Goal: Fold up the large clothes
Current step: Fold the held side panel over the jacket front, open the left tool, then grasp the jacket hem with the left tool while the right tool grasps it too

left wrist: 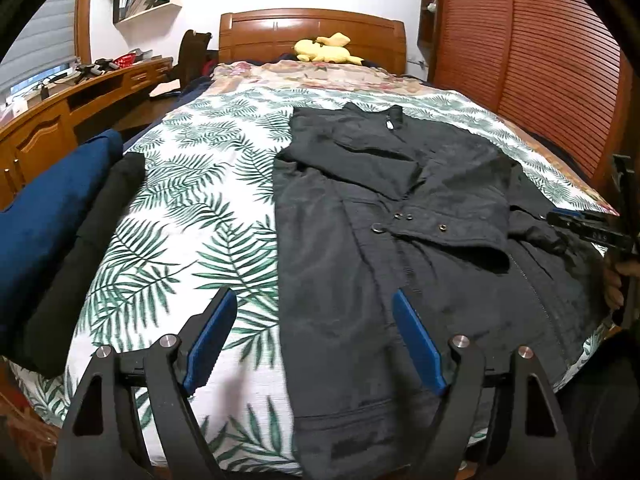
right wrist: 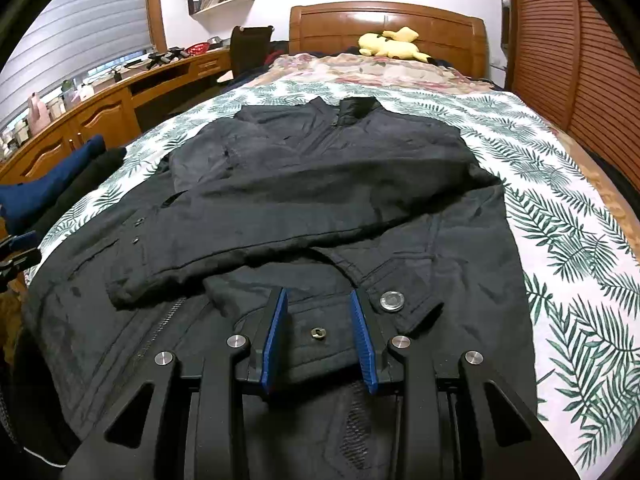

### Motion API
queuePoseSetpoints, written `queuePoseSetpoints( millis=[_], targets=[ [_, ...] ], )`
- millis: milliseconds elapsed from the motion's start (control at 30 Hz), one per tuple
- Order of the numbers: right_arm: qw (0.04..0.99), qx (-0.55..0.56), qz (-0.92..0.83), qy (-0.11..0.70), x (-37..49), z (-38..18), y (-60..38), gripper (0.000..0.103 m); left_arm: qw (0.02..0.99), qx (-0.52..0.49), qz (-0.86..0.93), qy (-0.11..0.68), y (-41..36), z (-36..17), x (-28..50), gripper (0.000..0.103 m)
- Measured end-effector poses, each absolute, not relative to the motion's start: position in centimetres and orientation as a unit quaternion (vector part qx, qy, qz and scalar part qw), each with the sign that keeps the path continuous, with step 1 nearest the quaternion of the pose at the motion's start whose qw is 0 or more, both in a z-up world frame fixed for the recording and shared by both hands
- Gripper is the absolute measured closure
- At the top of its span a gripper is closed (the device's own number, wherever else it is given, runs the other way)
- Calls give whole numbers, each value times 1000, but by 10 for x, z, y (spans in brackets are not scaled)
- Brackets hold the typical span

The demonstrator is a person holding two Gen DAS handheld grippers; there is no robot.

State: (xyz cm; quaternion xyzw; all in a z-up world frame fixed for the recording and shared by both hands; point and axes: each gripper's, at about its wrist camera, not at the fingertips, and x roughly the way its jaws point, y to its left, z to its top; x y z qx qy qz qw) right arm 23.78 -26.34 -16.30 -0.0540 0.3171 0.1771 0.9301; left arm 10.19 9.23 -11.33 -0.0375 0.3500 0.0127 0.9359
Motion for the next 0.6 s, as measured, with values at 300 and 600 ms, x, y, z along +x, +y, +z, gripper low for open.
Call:
queuePoseSetpoints(
  millis=[300,600],
  targets=[
    [930,-79,163,319,217,-169,-260,69,935,-49,3,350,102,-120,89,39],
    [935,-83,104,328,176,-161,-319,69,926,-39,-6,375,100,-135,82,44]
  ],
)
